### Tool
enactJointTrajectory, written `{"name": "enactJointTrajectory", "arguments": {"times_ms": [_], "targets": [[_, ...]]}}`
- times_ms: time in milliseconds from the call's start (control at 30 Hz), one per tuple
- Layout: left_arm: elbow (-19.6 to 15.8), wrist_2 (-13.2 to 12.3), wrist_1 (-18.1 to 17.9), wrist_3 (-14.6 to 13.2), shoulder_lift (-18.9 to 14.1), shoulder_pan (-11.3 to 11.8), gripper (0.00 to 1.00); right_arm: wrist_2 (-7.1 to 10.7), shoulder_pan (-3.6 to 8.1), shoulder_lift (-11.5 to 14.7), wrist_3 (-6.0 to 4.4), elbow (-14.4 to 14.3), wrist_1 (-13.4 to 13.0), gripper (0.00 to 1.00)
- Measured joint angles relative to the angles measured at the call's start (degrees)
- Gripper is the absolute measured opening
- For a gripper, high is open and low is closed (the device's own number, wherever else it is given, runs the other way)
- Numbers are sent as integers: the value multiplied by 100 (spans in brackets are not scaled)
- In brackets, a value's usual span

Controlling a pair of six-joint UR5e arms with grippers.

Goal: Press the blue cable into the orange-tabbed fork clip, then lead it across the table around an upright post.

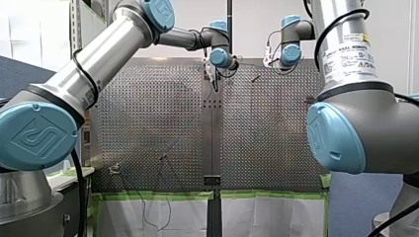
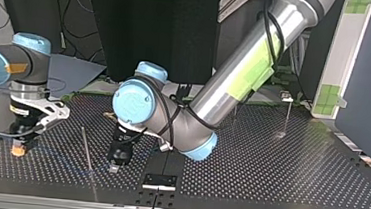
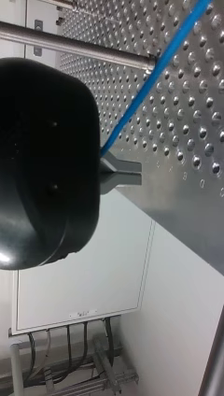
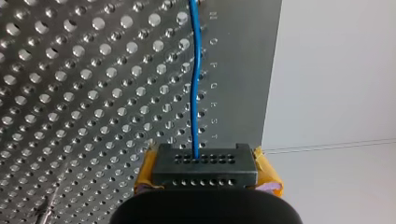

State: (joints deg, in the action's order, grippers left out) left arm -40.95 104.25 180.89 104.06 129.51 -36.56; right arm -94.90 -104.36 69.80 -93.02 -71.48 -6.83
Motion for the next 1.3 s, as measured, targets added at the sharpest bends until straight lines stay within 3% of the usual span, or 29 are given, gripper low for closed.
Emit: {"name": "enactJointTrajectory", "arguments": {"times_ms": [300,533,767,967,1300], "targets": [[33,-128,-7,17,205,-35,0,119,73,-99,-7,38,-54,0],[0,-145,0,41,238,-11,0,183,74,-259,-19,41,-106,0],[-18,-172,14,36,504,-53,0,269,48,-447,-24,41,-158,0],[-12,-197,8,32,757,-94,0,286,30,-674,-25,41,-159,0],[-179,-168,-51,17,845,-124,0,269,12,-986,-35,-78,-144,0]]}}
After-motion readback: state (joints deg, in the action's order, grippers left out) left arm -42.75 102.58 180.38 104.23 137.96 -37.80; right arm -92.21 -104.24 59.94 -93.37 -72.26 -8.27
